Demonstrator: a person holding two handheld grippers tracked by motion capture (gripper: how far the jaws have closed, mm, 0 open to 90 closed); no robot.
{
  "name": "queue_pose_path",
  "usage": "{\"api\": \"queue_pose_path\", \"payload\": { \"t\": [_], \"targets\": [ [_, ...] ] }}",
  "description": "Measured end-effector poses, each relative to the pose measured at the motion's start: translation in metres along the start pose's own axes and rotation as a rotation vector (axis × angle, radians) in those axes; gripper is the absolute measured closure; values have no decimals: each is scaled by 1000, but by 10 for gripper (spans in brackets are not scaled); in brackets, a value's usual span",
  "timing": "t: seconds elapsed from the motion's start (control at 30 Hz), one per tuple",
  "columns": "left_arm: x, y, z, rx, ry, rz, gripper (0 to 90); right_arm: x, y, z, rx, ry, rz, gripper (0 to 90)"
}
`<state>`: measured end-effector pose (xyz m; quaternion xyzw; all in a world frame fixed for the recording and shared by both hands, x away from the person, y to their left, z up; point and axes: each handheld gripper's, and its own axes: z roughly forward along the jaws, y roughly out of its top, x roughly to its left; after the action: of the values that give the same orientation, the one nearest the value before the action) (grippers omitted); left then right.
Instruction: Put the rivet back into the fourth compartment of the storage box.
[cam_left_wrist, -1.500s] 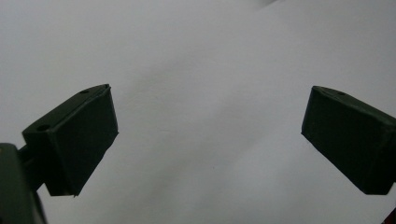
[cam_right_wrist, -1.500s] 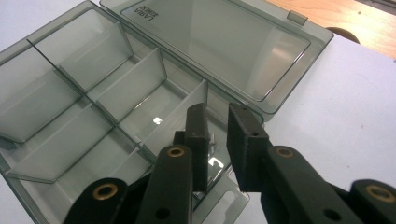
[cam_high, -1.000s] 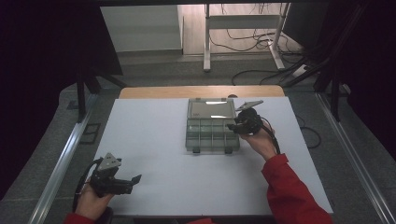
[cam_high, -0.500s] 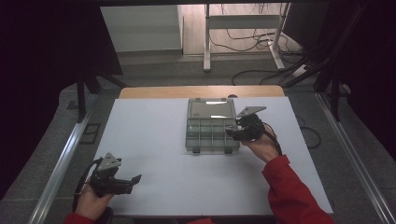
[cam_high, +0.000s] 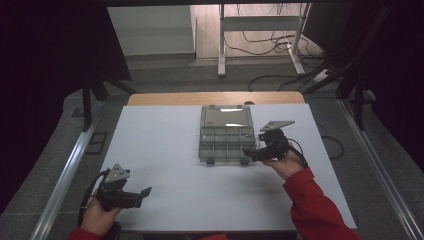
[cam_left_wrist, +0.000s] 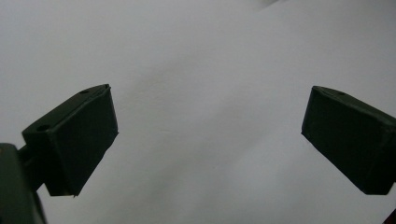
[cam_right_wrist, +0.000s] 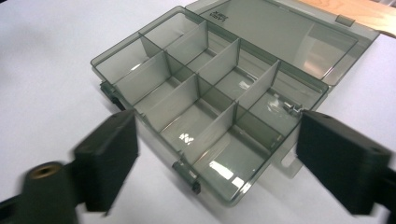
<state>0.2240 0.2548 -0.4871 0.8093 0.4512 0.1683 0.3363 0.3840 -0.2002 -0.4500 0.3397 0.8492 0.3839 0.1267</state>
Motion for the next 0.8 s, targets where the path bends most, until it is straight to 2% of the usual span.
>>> {"api": "queue_pose_path", "payload": {
  "t": [0.03,0.17,0.43,0.6,0.8],
  "targets": [
    [0,0,0,0,0,-1,39,5,-4,-2,23,-18,-9,46],
    [0,0,0,2,0,-1,39,10,-11,-3,64,-24,-25,1],
    [0,0,0,0,0,-5,39,15,-21,-14,78,-51,-55,0],
    [0,0,0,1,1,-5,39,15,-31,-26,69,-62,-61,0],
    [0,0,0,1,1,-6,39,13,-42,-42,25,-72,-28,0]
  ]
}}
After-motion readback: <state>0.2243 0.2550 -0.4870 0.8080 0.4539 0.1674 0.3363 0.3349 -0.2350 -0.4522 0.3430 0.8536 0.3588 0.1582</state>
